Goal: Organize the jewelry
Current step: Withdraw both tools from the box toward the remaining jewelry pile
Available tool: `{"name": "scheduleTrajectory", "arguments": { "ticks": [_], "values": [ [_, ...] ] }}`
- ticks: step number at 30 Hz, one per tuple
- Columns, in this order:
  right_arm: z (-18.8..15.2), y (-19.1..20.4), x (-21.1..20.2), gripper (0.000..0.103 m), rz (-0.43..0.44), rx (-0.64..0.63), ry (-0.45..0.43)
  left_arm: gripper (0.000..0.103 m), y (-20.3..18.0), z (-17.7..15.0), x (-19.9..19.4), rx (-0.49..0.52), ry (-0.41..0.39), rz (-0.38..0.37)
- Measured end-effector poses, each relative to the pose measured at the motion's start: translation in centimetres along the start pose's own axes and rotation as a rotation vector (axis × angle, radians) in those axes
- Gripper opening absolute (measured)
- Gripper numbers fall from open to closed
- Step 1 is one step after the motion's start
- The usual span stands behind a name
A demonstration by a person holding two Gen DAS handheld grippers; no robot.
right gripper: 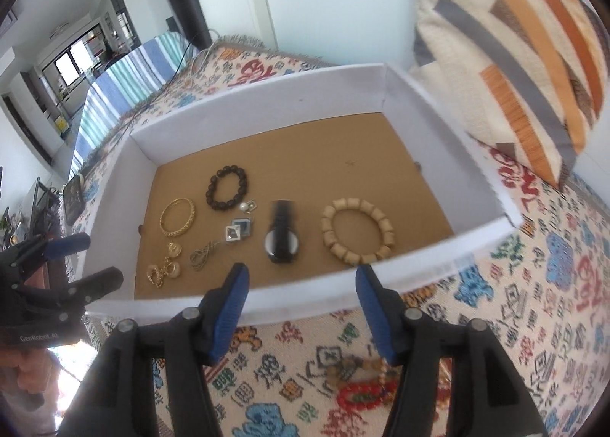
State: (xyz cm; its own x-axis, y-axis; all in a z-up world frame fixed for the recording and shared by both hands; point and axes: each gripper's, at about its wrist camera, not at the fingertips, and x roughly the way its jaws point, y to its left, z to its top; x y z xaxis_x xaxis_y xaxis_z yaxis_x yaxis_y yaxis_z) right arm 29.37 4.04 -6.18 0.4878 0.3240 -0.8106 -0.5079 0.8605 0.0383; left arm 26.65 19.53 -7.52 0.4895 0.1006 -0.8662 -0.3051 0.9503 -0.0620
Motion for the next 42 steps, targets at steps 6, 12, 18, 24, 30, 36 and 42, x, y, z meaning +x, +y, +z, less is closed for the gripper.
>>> {"name": "scheduleTrajectory", "arguments": {
  "ticks": [6, 12, 18, 24, 30, 36, 42],
  "values": [
    [-3.3, -3.1, -4.3, 0.059, -0.019, 0.083, -0.034, 0.088, -3.4, -1.7, -1.3, 0.052, -0.008, -0.05],
    [-6.9, -5.9, -7.2, 0.059, -0.047, 0.164, -0.038, 0.088, -7.1, -4.0, -1.0, 0.103, 0.035, -0.108],
    [-10.3, -8.7, -9.0, 0.059, -0.06, 0.252, -0.038, 0.088, -10.6, -5.8, -0.3, 0.15, 0.083, -0.179],
    [-15.0, -11.3, -10.4, 0.059, -0.099, 0.34, -0.025, 0.088, -10.5, -7.4, -0.1, 0.17, 0.083, -0.178],
    [-19.4, -13.6, -9.8, 0.059, -0.132, 0.414, 0.051, 0.088, -10.3, -9.4, 2.8, 0.187, 0.183, -0.151],
    [-20.8, -14.4, -8.8, 0.059, -0.12, 0.46, 0.075, 0.088, -11.9, -10.1, 3.0, 0.227, 0.192, -0.176],
    [-21.2, -13.6, -7.8, 0.059, -0.095, 0.46, 0.086, 0.088, -13.5, -9.6, 3.3, 0.277, 0.191, -0.198]
  ]
}}
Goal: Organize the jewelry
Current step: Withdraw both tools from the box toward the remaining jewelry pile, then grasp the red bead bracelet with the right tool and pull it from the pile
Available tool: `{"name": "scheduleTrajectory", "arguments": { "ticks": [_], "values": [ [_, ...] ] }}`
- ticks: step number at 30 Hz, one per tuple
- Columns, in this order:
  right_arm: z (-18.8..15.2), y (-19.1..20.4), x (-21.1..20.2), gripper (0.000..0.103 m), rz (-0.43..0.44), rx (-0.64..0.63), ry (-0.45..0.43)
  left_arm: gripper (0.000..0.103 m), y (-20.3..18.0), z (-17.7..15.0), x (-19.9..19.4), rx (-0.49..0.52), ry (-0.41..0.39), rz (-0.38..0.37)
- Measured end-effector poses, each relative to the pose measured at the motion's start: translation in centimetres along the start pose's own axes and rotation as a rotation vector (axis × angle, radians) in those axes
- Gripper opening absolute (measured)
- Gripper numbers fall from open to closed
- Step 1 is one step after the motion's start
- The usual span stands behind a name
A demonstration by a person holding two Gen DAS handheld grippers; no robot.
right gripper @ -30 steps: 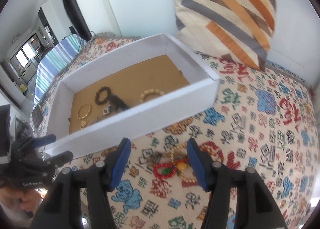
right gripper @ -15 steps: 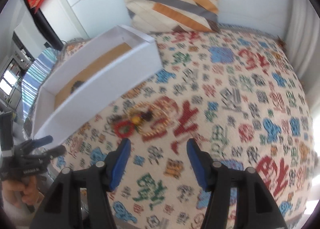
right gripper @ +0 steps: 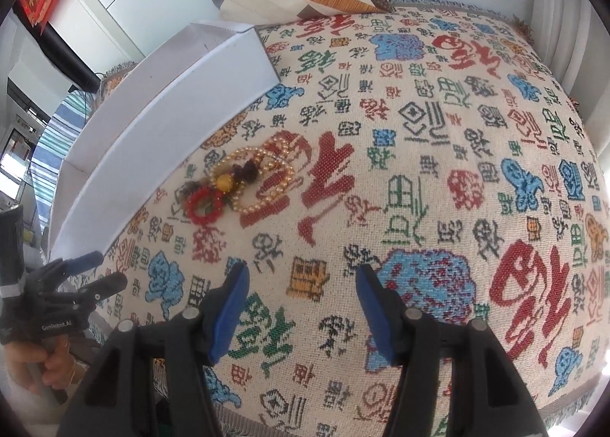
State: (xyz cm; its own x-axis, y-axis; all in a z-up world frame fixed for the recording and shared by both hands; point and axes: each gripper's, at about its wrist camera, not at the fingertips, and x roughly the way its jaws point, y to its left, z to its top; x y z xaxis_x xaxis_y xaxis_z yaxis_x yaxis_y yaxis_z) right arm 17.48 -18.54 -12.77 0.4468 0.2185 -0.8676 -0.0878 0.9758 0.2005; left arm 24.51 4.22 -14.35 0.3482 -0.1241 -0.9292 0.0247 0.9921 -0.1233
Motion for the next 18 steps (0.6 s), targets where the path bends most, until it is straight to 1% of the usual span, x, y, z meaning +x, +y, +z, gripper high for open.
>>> {"name": "scheduleTrajectory", "arguments": {
  "ticks": [4, 10, 14, 18],
  "values": [
    [-0.2, 0.9, 0.9, 0.059, 0.001, -0.03, 0.011, 0.088, -0.7, 0.8, 0.8, 0.03, 0.006, -0.012],
    [0.7, 2.8, 2.7, 0.059, 0.041, -0.075, 0.009, 0.088, -0.9, 0.9, 2.0, 0.02, 0.027, -0.018],
    [1.7, 4.7, 4.2, 0.059, 0.073, -0.12, -0.007, 0.088, -0.5, 0.7, 2.4, 0.014, 0.032, -0.004],
    [3.2, 6.5, 5.6, 0.059, 0.11, -0.149, -0.038, 0.088, 0.4, 0.6, 2.7, -0.014, 0.039, -0.002]
  ]
}}
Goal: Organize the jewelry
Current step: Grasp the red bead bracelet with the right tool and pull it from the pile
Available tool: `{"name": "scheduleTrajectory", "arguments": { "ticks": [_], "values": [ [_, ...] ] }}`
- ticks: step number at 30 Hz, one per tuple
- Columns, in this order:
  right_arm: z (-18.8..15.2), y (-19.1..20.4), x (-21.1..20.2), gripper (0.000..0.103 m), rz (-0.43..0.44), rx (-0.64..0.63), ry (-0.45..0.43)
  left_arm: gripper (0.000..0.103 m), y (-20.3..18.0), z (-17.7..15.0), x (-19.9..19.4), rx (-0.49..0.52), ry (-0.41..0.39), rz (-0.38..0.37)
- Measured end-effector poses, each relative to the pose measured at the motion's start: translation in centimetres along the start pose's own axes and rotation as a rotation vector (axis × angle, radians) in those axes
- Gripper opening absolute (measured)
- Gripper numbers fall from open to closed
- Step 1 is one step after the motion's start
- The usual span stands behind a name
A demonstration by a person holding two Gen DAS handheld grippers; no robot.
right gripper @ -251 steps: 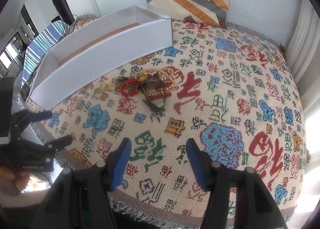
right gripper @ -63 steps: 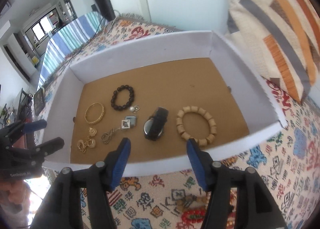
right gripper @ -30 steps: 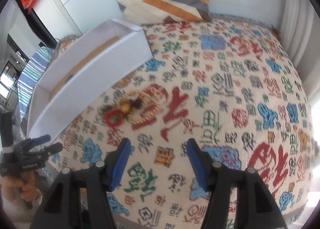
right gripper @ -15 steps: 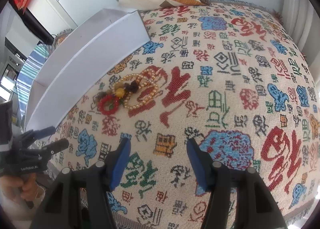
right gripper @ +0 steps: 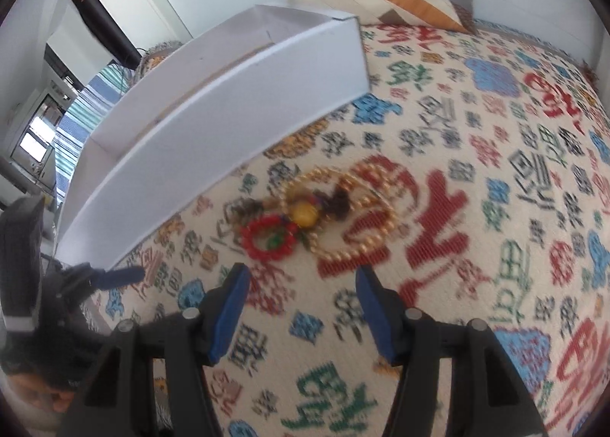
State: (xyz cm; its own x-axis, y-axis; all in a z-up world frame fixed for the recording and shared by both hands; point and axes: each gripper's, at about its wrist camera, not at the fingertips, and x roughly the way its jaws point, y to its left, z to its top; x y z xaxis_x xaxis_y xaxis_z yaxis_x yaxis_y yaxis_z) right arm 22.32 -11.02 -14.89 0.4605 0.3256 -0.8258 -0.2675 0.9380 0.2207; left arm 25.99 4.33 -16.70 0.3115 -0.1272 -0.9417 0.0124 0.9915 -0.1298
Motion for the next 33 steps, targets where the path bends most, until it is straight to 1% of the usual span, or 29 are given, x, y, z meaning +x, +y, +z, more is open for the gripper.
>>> {"name": "scheduleTrajectory", "arguments": {
  "ticks": [5, 7, 8, 9, 11, 12, 13, 15, 18, 20, 23, 25, 27, 28, 29, 30, 31, 32, 33],
  "values": [
    [2.1, -0.1, 3.3, 0.058, 0.014, 0.044, 0.016, 0.088, 1.1, -0.1, 0.1, -0.03, 0.001, -0.003],
    [2.6, -0.3, 4.6, 0.054, 0.034, 0.084, 0.028, 0.088, 1.4, -0.2, 0.2, -0.037, 0.004, -0.003],
    [3.0, -0.4, 5.5, 0.053, 0.028, 0.109, 0.035, 0.088, 1.6, -0.2, 0.3, -0.042, 0.006, -0.003],
    [3.1, -0.5, 5.9, 0.049, 0.021, 0.124, 0.038, 0.088, 1.8, -0.3, 0.4, -0.048, 0.009, -0.003],
    [3.4, -0.7, 6.8, 0.03, -0.017, 0.153, 0.039, 0.088, 2.1, -0.4, 0.6, -0.056, 0.015, -0.002],
    [3.4, -0.8, 7.1, 0.017, -0.036, 0.169, 0.039, 0.088, 2.2, -0.5, 0.6, -0.057, 0.017, -0.001],
    [3.3, -1.1, 7.1, 0.017, -0.04, 0.188, 0.041, 0.088, 2.4, -0.6, 0.6, -0.059, 0.018, 0.001],
    [2.8, -1.9, 6.5, 0.017, -0.006, 0.225, 0.047, 0.088, 2.7, -0.8, 0.5, -0.065, 0.018, 0.0],
    [1.6, -3.3, 4.3, 0.017, 0.04, 0.253, 0.042, 0.088, 3.2, -1.1, 0.5, -0.073, 0.02, 0.0],
    [0.4, -4.9, 2.5, 0.017, 0.064, 0.277, 0.046, 0.088, 3.3, -1.1, 0.7, -0.075, 0.026, 0.001],
    [-1.3, -7.5, 0.7, 0.017, 0.032, 0.296, 0.064, 0.088, 2.9, -0.9, 1.0, -0.067, 0.03, -0.001],
    [-2.5, -9.5, -0.4, 0.017, -0.014, 0.305, 0.07, 0.088, 2.4, -0.8, 1.1, -0.057, 0.031, -0.006],
    [-3.7, -11.5, -2.0, 0.019, -0.118, 0.31, 0.056, 0.088, 1.9, -0.6, 1.2, -0.049, 0.03, -0.007],
    [-4.0, -12.2, -2.6, 0.023, -0.198, 0.294, 0.058, 0.088, 1.7, -0.6, 1.3, -0.045, 0.031, -0.007],
    [-4.3, -12.4, -3.0, 0.031, -0.271, 0.277, 0.062, 0.088, 1.4, -0.6, 1.3, -0.042, 0.033, -0.005],
    [-4.5, -12.8, -3.6, 0.043, -0.329, 0.269, 0.049, 0.088, 1.3, -0.6, 1.4, -0.041, 0.034, -0.004],
    [-4.6, -13.3, -4.3, 0.044, -0.351, 0.272, 0.032, 0.088, 1.1, -0.5, 1.5, -0.04, 0.037, -0.002],
    [-4.7, -13.5, -4.7, 0.044, -0.345, 0.273, 0.019, 0.088, 0.9, -0.5, 1.5, -0.04, 0.04, 0.0],
    [-4.7, -13.7, -5.1, 0.044, -0.321, 0.276, 0.008, 0.088, 0.8, -0.4, 1.6, -0.04, 0.042, 0.001]
  ]
}}
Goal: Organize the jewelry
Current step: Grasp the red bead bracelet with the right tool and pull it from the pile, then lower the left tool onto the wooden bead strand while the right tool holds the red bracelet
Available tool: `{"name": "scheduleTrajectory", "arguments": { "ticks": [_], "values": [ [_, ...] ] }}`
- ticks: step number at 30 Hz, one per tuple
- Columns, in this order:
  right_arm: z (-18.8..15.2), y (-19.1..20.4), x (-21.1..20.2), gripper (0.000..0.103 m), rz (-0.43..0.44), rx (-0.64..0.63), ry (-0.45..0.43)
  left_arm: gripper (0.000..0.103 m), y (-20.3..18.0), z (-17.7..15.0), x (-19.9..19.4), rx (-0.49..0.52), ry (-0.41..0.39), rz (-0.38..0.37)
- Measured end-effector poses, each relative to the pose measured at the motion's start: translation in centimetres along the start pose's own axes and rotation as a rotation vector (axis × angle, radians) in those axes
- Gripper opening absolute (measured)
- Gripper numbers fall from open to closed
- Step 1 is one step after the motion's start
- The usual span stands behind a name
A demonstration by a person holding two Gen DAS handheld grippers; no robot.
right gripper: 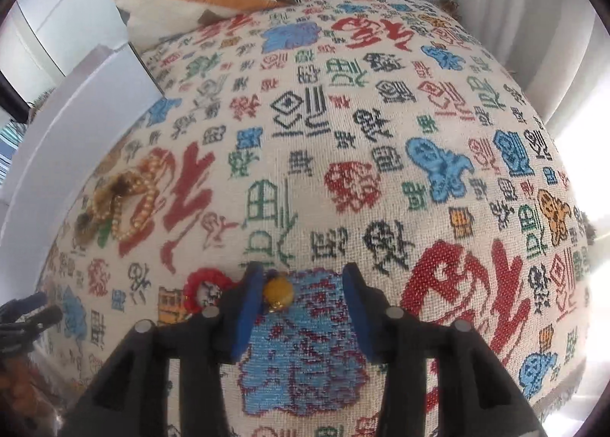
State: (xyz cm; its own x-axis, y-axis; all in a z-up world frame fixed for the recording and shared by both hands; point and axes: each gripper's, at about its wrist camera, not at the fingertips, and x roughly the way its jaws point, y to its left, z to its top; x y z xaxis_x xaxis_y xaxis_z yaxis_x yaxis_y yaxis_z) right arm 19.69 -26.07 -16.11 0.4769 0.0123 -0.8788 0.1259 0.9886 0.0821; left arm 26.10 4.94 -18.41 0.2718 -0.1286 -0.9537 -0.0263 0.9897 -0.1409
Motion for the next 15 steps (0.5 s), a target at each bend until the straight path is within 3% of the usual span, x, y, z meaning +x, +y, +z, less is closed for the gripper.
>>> {"name": "scheduleTrajectory", "arguments": {
  "ticks": [4, 8, 11, 15],
  "values": [
    [0.1, 0.1, -0.6, 0.044, 0.082, 0.009, -0.031, 0.088, -1.4, 1.0, 0.1, 0.02, 0.002, -0.008],
    [0.0, 0.7, -0.3, 0.044, 0.13, 0.022, -0.046, 0.088, -4.2, 3.7, -0.2, 0.078, -0.044, -0.037],
    [-0.2, 0.9, -0.5, 0.044, 0.148, 0.017, -0.049, 0.088, -6.7, 6.2, -0.1, 0.141, -0.086, -0.08],
    [-0.2, 0.2, -1.1, 0.044, 0.143, -0.009, -0.029, 0.088, -8.8, 8.8, 1.4, 0.207, -0.073, -0.076]
  ]
}}
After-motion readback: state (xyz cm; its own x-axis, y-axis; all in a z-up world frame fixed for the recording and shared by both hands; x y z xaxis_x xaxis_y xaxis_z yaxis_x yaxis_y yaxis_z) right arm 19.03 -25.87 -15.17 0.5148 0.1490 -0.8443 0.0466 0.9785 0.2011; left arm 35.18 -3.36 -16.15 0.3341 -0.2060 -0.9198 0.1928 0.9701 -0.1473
